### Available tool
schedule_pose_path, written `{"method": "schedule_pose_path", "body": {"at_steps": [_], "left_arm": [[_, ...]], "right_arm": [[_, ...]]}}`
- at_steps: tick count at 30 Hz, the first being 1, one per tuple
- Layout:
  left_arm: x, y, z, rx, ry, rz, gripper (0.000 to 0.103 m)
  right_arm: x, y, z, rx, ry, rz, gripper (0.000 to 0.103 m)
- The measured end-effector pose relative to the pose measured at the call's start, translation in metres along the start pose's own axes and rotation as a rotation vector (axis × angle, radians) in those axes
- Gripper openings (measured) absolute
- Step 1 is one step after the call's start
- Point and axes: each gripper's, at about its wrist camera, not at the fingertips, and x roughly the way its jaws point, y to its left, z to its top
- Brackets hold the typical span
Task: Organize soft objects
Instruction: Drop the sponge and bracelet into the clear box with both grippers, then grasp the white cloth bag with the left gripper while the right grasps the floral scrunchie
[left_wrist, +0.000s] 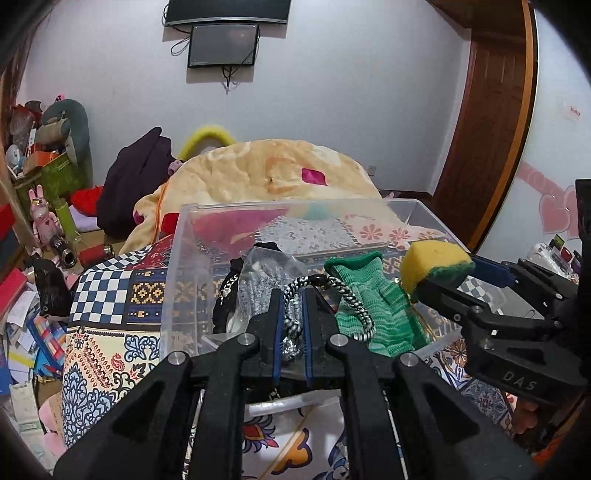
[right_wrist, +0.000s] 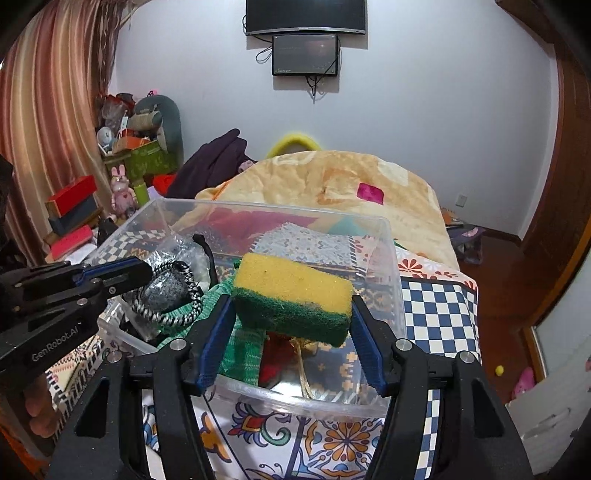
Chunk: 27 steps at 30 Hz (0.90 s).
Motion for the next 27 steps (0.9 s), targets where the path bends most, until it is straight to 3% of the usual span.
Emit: {"method": "schedule_pose_path", "body": {"at_steps": [9,13,20,22,27], "left_arm": [[-0.029,-0.002,-0.006,0.015,-0.046,-0.028,0.014],[-0.05,-0.004,-0.013,0.016,-0.074,-0.051,0.033],[-0.073,-0.017,-0.036,0.07,-0.062,-0.078,0.057],[-0.078,-0.021,-0.046,0.076,-0.049,-0.102,0.062],[-0.082,-0.032,-0.068,0.112,0.001,-0.14,0.063]], "right_arm": [[-0.017,-0.002,-0.01,-0.022,-0.02,-0.009,0.064],[-0.032,-0.005,-0.019,0.002,-0.038,0.01,0.065],[-0.057,-0.012,-0.033,0.023,-0.063,0.043,0.074],[-0.063,-0.012,-0.04,0.02,-0.057,0.042,0.075],[-0.065,-0.01,-0.06,0.011,0.001,0.063,0.075]]}}
